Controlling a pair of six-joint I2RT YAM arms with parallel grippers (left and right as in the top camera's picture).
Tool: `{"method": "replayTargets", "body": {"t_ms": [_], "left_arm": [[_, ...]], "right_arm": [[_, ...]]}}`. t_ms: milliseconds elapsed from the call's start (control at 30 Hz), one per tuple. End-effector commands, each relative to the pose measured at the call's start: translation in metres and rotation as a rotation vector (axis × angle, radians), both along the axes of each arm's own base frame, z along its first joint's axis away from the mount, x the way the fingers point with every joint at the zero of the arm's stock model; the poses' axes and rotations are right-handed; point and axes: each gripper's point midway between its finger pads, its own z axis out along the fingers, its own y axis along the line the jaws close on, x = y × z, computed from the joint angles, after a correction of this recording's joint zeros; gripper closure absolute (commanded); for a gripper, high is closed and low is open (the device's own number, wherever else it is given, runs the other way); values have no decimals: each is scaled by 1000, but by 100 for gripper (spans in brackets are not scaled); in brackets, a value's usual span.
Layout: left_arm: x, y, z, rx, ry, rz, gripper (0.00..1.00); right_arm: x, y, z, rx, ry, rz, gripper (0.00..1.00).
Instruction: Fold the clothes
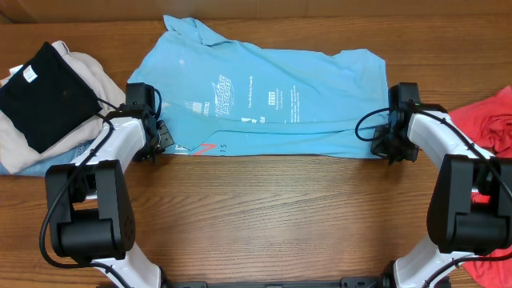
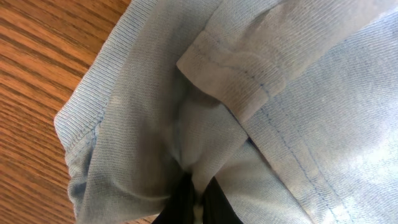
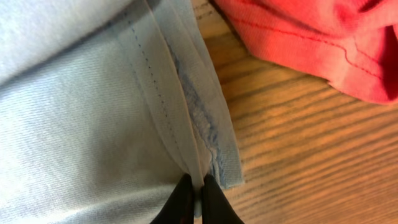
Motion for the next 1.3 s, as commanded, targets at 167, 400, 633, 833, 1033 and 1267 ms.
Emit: {"method": "replayTargets", "body": {"t_ms": [167,400,633,833,1033,1267], "left_arm": [[-14,14,-17,52,63,27,96],[-14,14,-17,52,66,26,96],[-15,14,-17,52,66,26,96],[-15,14,-17,52,68,27,96],[-15,14,-17,52,69,27,96],[-17,14,-17,51,78,26,96]], "right_arm": [[16,-6,22,-9,-22,-16,92],[13,-1,21,19,-8,-13,83],[13,7,20,71,-12,-6,80],[8,10,11,86,-4,-6,76],[6,13,6,102,-4,-4,76],[6,13,6,101,-8,-4,76]]}}
